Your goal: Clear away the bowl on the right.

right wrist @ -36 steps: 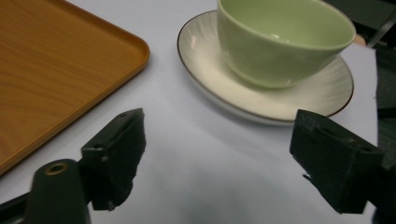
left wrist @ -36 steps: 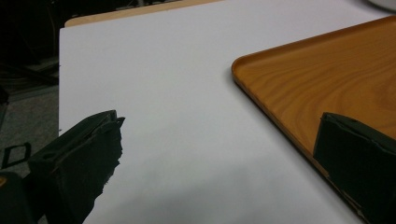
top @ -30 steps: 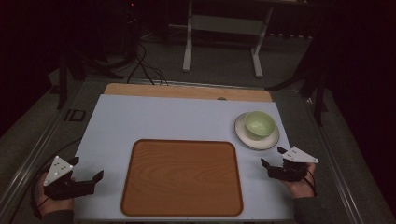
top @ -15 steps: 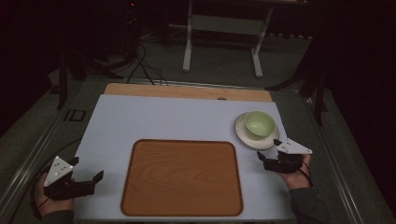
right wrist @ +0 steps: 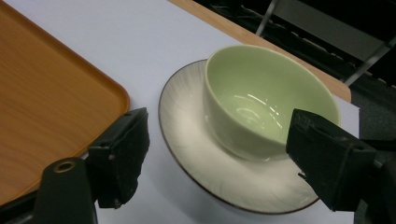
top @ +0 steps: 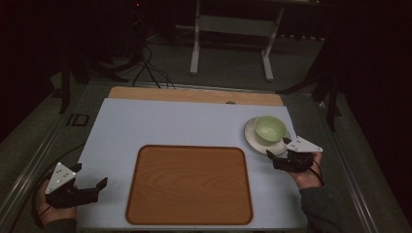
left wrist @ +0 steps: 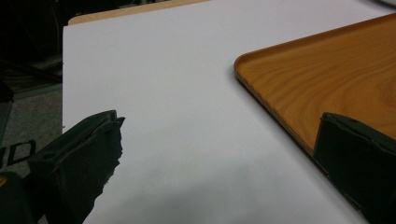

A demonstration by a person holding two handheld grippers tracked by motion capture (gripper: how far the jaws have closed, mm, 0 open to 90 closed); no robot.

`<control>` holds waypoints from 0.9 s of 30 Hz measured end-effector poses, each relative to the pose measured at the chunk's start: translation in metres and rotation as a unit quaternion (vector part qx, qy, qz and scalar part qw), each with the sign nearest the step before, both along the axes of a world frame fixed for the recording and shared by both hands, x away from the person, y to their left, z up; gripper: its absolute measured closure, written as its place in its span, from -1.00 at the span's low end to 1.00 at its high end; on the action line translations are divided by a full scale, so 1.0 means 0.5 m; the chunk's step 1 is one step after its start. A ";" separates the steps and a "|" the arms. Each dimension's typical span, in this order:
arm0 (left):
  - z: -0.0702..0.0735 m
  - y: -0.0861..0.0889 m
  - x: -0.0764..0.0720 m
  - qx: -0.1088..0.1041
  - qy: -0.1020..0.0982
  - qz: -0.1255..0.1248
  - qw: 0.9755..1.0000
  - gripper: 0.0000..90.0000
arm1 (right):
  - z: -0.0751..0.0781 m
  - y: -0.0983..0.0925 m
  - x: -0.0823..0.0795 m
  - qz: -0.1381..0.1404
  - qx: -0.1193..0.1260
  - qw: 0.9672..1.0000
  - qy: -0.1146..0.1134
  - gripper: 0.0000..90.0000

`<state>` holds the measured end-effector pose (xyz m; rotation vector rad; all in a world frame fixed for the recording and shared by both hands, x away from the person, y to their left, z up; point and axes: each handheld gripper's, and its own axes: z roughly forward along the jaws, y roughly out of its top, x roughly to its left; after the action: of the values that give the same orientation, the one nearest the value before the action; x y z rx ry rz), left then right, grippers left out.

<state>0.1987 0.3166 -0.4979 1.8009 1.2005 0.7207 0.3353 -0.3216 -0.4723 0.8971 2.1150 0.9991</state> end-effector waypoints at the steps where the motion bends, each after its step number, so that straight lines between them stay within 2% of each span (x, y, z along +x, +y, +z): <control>1: 0.000 0.000 0.000 0.000 0.000 0.000 1.000 -0.98 | 0.000 0.000 0.000 0.000 0.000 1.000 0.000 -0.54; 11: -0.002 0.000 0.002 0.000 0.002 -0.001 1.000 -0.98 | 0.003 0.011 0.026 0.000 0.007 1.000 -0.002 -0.52; 18: -0.001 0.001 0.001 0.000 0.001 -0.002 1.000 -0.98 | -0.003 0.017 0.044 0.000 0.002 1.000 -0.001 -0.49; 27: -0.002 0.000 0.001 -0.001 0.001 -0.001 1.000 -0.98 | -0.019 0.023 0.065 0.005 0.004 1.000 0.016 -0.23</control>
<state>0.1994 0.3168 -0.4987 1.8017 1.1997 0.7167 0.3678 -0.3103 -0.4819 0.9116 2.1457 1.0055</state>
